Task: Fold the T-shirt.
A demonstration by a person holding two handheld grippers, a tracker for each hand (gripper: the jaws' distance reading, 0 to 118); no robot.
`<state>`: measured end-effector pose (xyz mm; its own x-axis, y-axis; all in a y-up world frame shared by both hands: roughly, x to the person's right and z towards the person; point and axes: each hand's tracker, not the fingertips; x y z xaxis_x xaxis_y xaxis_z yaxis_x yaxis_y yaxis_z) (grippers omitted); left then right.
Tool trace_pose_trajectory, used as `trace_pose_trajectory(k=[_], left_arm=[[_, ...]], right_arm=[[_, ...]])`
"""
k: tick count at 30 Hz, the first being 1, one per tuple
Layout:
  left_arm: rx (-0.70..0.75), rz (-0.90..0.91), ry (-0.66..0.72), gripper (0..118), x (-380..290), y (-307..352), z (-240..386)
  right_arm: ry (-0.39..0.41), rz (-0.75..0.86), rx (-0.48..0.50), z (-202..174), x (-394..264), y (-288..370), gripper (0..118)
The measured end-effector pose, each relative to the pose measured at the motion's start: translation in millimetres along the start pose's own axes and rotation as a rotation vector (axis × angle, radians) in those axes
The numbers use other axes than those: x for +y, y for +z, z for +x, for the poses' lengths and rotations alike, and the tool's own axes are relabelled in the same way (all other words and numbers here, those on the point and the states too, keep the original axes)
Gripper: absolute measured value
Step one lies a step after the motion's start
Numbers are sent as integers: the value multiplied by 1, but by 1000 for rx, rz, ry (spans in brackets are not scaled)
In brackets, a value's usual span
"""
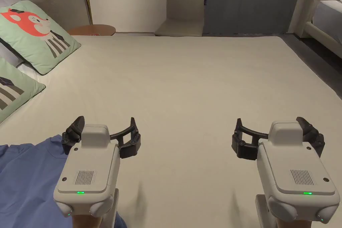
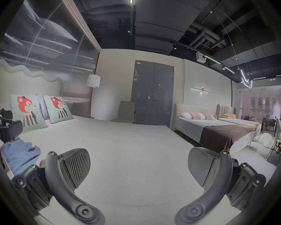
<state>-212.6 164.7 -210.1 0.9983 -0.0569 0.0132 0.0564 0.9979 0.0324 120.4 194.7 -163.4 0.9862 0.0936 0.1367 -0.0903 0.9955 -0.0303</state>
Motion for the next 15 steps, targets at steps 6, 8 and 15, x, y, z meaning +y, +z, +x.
trace_pose_trajectory(k=[6, 8, 15], left_arm=[[-1, 4, -7, 110, 1, 1, 1], [0, 5, -5, 110, 1, 1, 0], [1, 7, 1, 110, 2, 1, -1]], right_arm=[[2, 0, 2, 0, 0, 1, 118], [3, 1, 2, 0, 0, 1, 118], [7, 6, 5, -1, 1, 2, 118]])
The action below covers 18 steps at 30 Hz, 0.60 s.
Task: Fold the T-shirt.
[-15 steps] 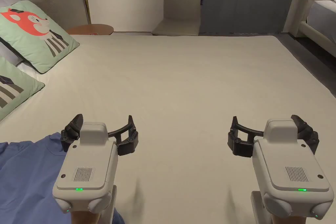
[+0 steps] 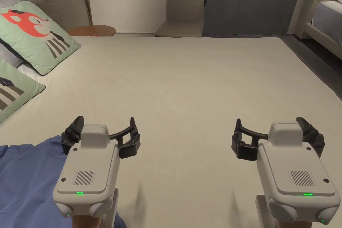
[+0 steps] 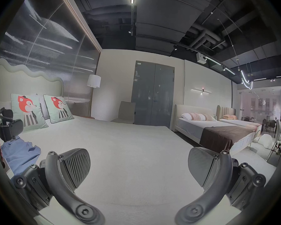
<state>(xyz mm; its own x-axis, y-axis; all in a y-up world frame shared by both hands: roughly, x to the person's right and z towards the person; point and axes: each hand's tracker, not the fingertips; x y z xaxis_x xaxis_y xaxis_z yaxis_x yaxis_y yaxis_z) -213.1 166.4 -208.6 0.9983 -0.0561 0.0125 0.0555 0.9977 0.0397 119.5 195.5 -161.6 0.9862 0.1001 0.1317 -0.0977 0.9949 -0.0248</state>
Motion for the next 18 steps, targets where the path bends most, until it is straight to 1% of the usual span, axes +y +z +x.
trace_pose_trajectory(k=[18], left_arm=[[-2, 1, -1, 110, 0, -1, -1]], right_arm=[[2, 4, -1, 0, 1, 0, 118]])
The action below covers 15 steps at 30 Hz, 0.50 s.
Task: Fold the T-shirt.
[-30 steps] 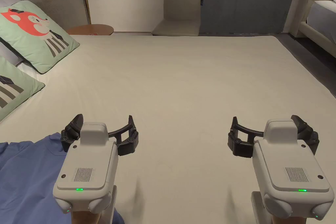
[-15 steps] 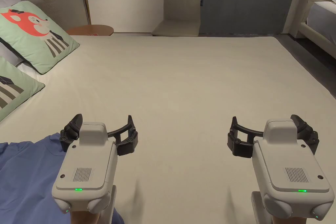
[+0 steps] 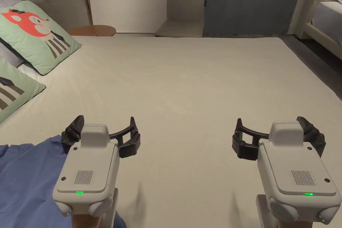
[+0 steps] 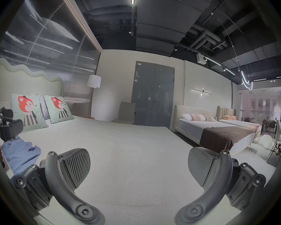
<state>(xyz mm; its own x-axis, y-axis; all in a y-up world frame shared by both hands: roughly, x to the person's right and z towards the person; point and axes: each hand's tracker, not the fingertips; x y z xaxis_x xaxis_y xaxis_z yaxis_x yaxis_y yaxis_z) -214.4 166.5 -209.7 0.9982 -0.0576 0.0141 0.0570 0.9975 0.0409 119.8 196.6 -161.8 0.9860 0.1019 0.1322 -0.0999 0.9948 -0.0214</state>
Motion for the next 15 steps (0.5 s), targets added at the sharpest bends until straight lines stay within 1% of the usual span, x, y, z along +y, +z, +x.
trace_pose_trajectory(k=[15], left_arm=[[1, 0, 1, 110, 2, 1, -1]], right_arm=[[2, 3, 3, 1, 1, 1, 118]])
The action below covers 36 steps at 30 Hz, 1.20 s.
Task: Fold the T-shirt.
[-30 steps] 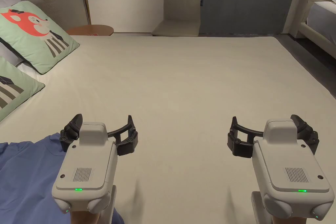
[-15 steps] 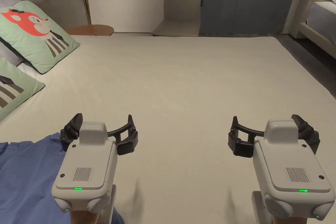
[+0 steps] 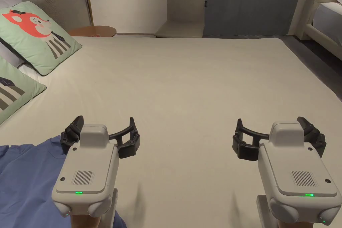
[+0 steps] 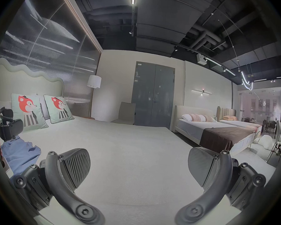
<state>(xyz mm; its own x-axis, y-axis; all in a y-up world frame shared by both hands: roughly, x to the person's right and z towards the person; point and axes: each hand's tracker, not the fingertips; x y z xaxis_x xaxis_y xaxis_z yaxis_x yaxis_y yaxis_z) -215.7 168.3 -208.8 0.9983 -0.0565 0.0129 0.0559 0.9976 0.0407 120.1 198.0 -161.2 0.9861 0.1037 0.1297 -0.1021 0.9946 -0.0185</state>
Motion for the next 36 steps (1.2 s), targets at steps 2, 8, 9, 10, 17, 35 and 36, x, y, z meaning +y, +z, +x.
trace_pose_trajectory(k=[2, 8, 9, 10, 17, 35, 36], left_arm=[[-2, 0, 2, 110, 1, 0, 0], [-2, 3, 1, 110, 1, 0, 0], [-3, 3, 0, 110, 1, 0, 0], [-3, 3, 0, 110, 1, 0, 0], [-4, 2, -1, 110, 1, 0, 1], [-15, -22, 10, 0, 2, -4, 0], [-17, -23, 9, 0, 1, -4, 0]], right_arm=[[-1, 1, -1, 0, 0, 0, 118], [1, 3, 1, 0, 2, 0, 118], [1, 4, 1, 0, 2, 0, 118], [1, 5, 1, 0, 2, 0, 118], [2, 2, 3, 0, 2, 1, 118], [-6, -39, -27, 1, 0, -3, 1], [-3, -38, -29, 1, 0, -3, 1]])
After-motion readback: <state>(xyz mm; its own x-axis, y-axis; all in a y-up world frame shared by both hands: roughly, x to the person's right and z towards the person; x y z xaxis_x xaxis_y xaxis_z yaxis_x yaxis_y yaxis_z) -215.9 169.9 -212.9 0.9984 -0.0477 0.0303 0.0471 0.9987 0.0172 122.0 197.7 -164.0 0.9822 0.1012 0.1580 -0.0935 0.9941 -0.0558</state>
